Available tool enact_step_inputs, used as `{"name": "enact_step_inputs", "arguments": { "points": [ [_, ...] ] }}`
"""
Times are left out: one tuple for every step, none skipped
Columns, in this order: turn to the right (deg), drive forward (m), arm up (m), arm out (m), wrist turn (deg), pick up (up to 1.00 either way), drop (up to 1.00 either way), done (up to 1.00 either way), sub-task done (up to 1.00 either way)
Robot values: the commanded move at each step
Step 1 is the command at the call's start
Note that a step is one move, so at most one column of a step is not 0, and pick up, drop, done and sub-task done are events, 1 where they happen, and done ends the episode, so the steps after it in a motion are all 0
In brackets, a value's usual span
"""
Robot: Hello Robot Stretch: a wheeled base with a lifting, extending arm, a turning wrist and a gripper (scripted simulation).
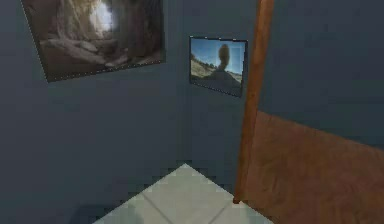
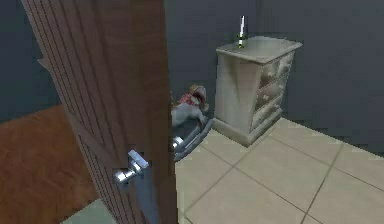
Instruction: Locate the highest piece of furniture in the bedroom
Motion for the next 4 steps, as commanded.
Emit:
{"name": "enact_step_inputs", "arguments": {
  "points": [
    [27.0,0.0,0.0,0.0,0.0,0.0,0.0,0.0,0.0],
    [0.0,1.0,0.0,0.0,0.0,0.0,0.0,0.0,0.0],
    [9.0,0.0,0.0,0.0,0.0,0.0,0.0,0.0,0.0],
    [0.0,0.05,0.0,0.0,0.0,0.0,0.0,0.0,0.0]
  ]
}}
